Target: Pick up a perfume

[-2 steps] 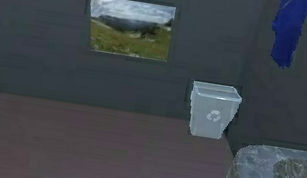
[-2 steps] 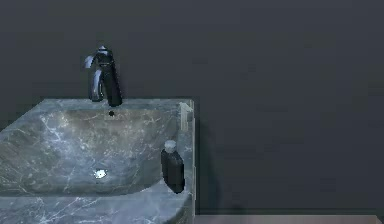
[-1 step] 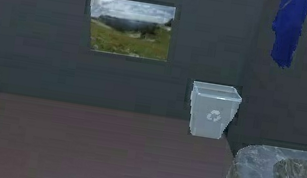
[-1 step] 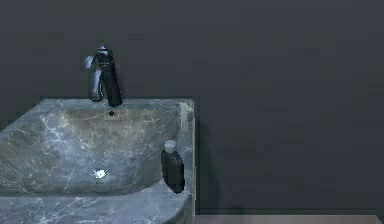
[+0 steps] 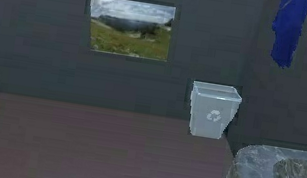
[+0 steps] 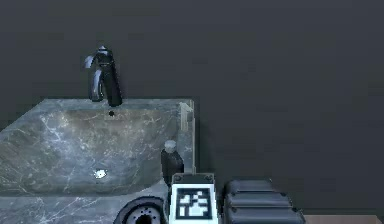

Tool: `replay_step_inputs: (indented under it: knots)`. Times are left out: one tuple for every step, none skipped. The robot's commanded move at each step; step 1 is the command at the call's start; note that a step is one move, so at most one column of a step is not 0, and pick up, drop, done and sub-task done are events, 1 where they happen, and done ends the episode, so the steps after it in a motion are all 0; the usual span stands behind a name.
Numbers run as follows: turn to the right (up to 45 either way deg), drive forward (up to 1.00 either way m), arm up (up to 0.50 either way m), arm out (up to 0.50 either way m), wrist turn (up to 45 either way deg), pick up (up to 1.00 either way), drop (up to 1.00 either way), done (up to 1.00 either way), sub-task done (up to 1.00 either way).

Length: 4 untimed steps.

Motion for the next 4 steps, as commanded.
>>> replay_step_inputs:
  knots:
    - [0.0, 0.0, 0.0, 0.04, 0.0, 0.0, 0.0, 0.0, 0.0]
    - [0.0, 0.0, 0.0, 0.0, 45.0, 0.0, 0.0, 0.0, 0.0]
    - [0.0, 0.0, 0.0, 0.0, 45.0, 0.0, 0.0, 0.0, 0.0]
    - [0.0, 0.0, 0.0, 0.0, 45.0, 0.0, 0.0, 0.0, 0.0]
